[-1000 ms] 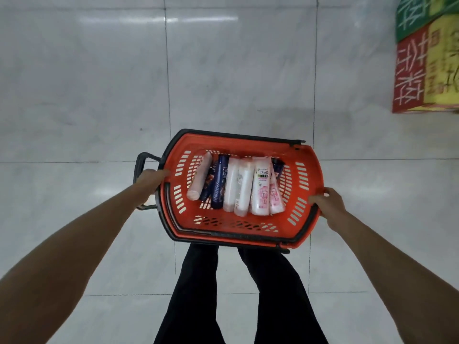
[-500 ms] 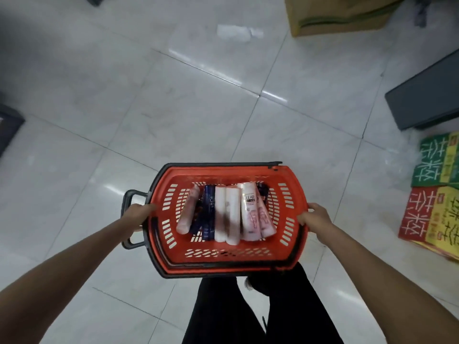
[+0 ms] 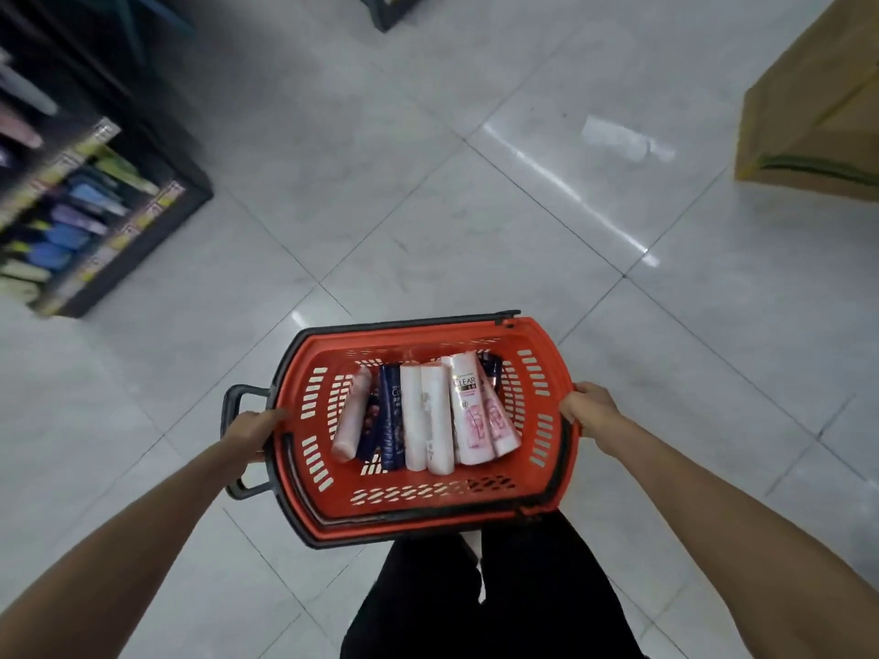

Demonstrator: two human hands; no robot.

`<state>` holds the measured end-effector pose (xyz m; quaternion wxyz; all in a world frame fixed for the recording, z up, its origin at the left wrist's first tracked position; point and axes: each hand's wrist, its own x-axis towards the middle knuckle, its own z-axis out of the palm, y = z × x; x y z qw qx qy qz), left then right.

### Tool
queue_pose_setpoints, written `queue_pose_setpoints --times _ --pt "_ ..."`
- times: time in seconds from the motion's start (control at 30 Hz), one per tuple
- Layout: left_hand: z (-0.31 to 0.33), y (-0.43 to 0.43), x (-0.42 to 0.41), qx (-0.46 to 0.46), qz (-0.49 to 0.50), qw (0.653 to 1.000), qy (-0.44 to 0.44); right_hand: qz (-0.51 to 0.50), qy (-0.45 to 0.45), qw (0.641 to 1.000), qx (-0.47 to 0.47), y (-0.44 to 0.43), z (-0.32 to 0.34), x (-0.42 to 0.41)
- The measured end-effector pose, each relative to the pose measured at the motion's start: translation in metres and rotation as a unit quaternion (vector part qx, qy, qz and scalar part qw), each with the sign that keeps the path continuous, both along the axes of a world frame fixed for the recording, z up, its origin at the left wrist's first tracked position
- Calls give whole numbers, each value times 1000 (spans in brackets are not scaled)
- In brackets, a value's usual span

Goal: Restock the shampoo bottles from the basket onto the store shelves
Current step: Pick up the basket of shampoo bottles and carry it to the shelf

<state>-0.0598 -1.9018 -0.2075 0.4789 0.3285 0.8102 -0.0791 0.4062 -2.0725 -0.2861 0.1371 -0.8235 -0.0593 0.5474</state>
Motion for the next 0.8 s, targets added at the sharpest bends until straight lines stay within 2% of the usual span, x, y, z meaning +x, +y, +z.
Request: queue_pose_setpoints --times 0.1,0.27,0.5,0.8 --pt "10 26 3 6 51 999 -5 34 5 999 2 74 9 15" --pt "20 64 16 2 99 995 -18 112 -41 993 -2 195 35 33" --pt "12 168 35 -7 137 988 -68 61 -83 995 11 348 74 39" --pt "22 351 39 -17 165 982 -87 76 -93 993 19 533 111 49"
